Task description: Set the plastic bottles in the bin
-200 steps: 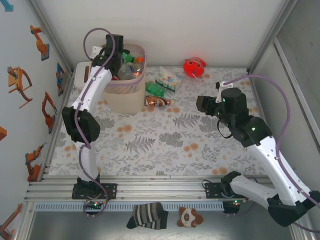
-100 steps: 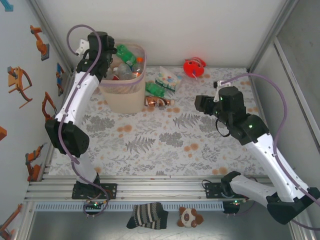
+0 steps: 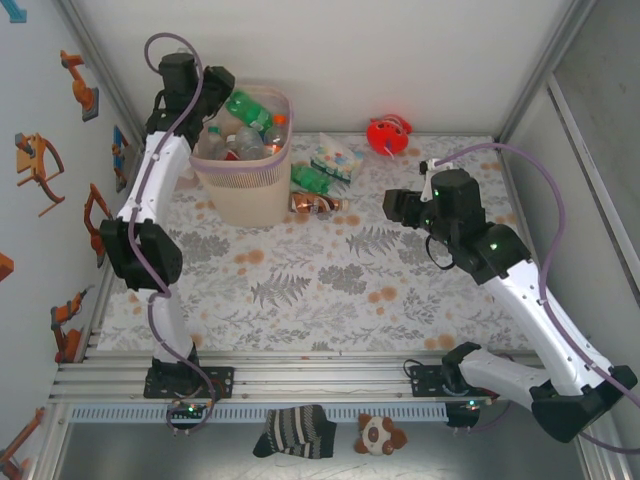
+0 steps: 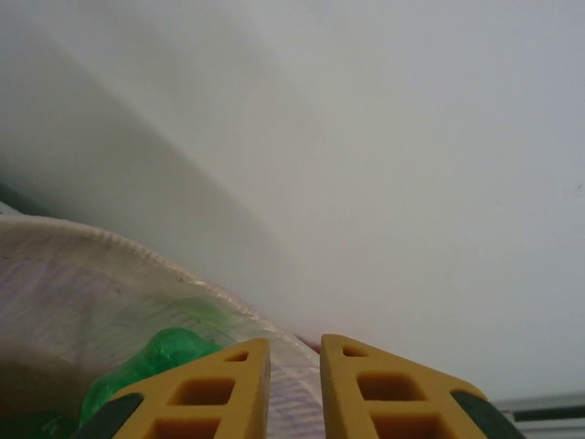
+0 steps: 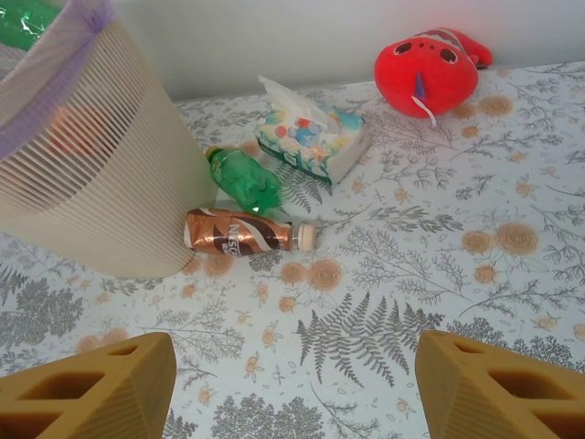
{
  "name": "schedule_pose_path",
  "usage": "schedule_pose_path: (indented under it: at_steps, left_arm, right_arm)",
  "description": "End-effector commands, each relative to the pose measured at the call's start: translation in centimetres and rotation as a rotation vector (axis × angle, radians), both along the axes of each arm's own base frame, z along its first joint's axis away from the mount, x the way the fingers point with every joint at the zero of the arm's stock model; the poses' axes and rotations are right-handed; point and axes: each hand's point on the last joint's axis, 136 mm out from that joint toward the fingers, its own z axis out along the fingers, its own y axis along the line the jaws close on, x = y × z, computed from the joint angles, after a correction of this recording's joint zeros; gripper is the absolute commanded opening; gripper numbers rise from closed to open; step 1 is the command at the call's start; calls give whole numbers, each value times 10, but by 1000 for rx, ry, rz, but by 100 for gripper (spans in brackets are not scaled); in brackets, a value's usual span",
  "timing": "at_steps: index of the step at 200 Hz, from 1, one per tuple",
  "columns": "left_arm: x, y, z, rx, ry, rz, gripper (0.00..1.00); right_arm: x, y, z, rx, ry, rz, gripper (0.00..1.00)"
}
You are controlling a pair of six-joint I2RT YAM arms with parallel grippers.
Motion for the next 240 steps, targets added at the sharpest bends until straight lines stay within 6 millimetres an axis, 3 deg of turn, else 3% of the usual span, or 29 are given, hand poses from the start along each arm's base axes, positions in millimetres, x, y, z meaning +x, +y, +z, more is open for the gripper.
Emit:
schedule_pose_path:
  at_steps: [1,32,86,143,182,240]
  left_arm:
    - [1,-5,-10,62,46,-77,16]
    - [7,-4,-39,129,117,-67,16]
    - [5,-40,-70,117,170,-253,15]
    - [-8,-58,-116,160,266,-378,14]
    - [-10,-46,-127,197,298,-356,15]
    - [-11,-6,-108,292,267,-306,19]
  right_arm:
    - [2,-3,20,32,-43,-16,69]
    - [0,-3,19,32,-37,-17,69]
    - [2,-2,15,27,-29,-17,69]
    - [3,0,12,28,-21,-12,69]
    - [2,-1,12,26,-21,-14,69]
    - [1,-3,16,28,-28,-18,69]
